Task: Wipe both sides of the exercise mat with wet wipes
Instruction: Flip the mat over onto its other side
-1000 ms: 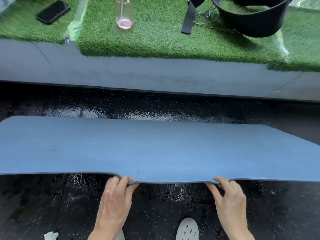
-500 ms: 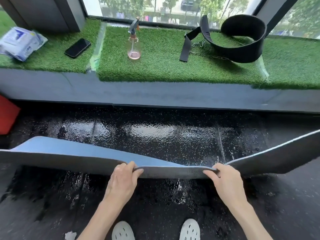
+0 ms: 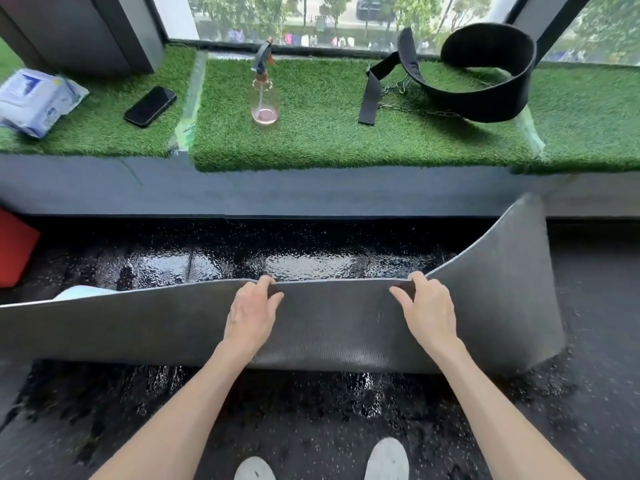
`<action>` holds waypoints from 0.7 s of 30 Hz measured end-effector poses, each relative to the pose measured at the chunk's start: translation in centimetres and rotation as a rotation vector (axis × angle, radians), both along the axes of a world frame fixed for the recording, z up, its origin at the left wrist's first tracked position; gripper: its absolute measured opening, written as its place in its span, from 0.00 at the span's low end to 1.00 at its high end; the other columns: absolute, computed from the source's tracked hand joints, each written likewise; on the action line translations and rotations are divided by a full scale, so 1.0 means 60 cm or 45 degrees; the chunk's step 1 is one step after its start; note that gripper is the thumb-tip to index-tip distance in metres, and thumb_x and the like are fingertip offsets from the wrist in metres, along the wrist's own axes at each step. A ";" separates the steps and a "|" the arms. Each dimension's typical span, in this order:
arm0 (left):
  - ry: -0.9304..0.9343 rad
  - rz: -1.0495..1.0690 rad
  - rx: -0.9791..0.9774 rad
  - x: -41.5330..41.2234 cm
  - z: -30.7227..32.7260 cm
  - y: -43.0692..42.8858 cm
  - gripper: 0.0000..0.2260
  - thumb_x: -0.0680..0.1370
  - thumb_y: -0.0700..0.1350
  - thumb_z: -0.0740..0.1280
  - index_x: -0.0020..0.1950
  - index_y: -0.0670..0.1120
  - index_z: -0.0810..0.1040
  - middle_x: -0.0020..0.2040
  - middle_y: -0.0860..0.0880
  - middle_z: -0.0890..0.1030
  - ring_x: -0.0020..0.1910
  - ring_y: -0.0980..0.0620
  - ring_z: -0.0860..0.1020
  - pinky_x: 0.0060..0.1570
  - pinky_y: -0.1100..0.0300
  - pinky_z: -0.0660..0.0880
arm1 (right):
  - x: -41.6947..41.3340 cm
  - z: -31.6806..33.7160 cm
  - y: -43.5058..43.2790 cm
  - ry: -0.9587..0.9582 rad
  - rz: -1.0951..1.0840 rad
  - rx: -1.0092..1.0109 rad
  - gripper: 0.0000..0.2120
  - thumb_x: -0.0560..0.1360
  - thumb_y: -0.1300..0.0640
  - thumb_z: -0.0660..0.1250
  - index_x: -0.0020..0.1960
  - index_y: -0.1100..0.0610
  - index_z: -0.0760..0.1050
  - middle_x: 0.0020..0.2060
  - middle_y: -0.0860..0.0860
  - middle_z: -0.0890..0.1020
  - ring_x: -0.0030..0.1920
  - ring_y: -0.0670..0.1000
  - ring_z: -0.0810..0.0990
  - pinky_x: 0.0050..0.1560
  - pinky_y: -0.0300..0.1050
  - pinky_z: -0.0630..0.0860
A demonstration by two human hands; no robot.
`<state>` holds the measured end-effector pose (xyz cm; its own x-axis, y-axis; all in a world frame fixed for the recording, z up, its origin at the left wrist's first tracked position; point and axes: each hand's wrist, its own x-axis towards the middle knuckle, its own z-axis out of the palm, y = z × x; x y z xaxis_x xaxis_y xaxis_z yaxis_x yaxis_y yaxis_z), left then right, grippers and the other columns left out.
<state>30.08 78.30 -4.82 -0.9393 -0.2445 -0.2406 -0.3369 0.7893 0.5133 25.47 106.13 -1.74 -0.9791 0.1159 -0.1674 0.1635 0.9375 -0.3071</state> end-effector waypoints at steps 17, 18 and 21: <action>0.131 -0.154 0.016 -0.358 -0.199 0.028 0.36 0.77 0.43 0.67 0.79 0.44 0.52 0.73 0.42 0.61 0.70 0.42 0.63 0.68 0.48 0.64 | -0.345 -0.216 -0.008 0.260 -0.110 -0.045 0.31 0.79 0.47 0.62 0.76 0.60 0.56 0.65 0.68 0.66 0.63 0.67 0.66 0.62 0.58 0.65; 0.141 -0.174 0.006 -0.364 -0.227 0.027 0.36 0.77 0.44 0.68 0.80 0.44 0.51 0.75 0.42 0.58 0.72 0.42 0.61 0.69 0.48 0.63 | -0.355 -0.241 -0.014 0.244 -0.069 -0.047 0.34 0.79 0.47 0.62 0.77 0.60 0.52 0.69 0.67 0.63 0.67 0.67 0.63 0.66 0.59 0.62; 0.262 -0.368 -0.142 -0.339 -0.317 0.026 0.34 0.78 0.49 0.68 0.79 0.41 0.56 0.77 0.39 0.57 0.75 0.40 0.58 0.74 0.47 0.59 | -0.329 -0.322 -0.034 0.225 0.092 0.115 0.35 0.78 0.46 0.63 0.77 0.59 0.53 0.73 0.67 0.57 0.72 0.67 0.57 0.70 0.60 0.56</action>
